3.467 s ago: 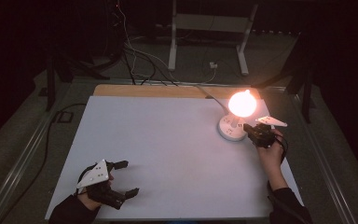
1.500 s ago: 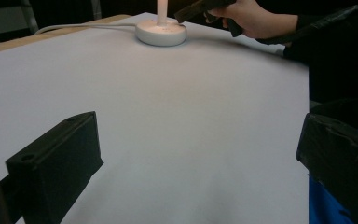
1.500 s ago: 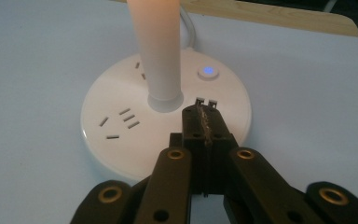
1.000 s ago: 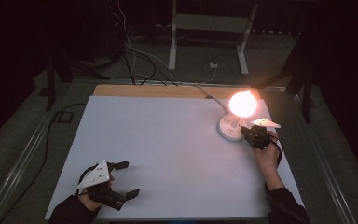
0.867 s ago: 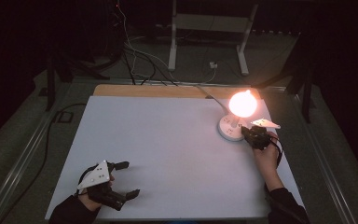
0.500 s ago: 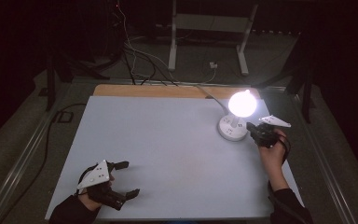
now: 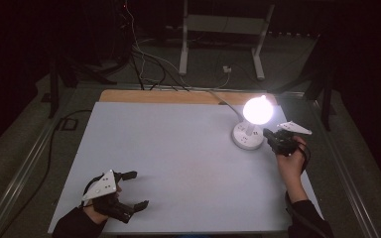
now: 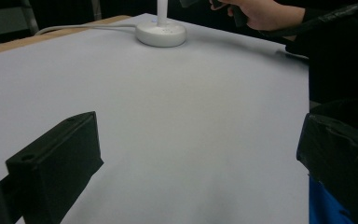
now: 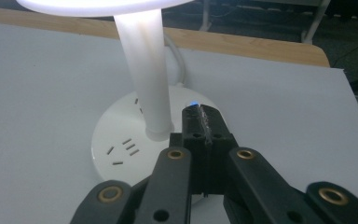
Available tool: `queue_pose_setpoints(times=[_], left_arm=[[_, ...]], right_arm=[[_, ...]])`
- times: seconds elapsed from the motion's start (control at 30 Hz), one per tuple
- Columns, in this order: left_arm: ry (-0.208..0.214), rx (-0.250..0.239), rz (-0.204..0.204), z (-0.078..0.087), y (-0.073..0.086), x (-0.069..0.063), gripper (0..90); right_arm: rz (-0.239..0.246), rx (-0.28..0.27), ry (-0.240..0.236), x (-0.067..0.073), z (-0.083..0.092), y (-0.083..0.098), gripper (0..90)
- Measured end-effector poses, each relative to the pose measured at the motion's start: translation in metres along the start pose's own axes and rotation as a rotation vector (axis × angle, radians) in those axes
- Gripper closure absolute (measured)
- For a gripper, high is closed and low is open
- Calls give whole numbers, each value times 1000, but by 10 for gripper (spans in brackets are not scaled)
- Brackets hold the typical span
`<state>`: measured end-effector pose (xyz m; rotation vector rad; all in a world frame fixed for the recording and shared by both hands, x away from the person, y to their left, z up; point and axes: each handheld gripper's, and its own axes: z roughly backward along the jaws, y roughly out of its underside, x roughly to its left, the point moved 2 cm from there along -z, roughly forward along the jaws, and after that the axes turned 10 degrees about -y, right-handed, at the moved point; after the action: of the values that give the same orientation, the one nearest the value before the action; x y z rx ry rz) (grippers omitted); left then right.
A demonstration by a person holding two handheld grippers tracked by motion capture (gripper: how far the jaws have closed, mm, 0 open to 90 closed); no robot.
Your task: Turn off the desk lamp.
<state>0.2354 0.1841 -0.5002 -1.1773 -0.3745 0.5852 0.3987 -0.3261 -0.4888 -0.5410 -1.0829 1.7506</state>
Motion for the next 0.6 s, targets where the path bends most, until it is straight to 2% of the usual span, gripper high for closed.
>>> queue_pose_setpoints(times=[0.6], left_arm=[[-1, 1, -3, 0, 0, 0, 4]], right_arm=[[19, 89, -7, 6, -25, 19, 900]])
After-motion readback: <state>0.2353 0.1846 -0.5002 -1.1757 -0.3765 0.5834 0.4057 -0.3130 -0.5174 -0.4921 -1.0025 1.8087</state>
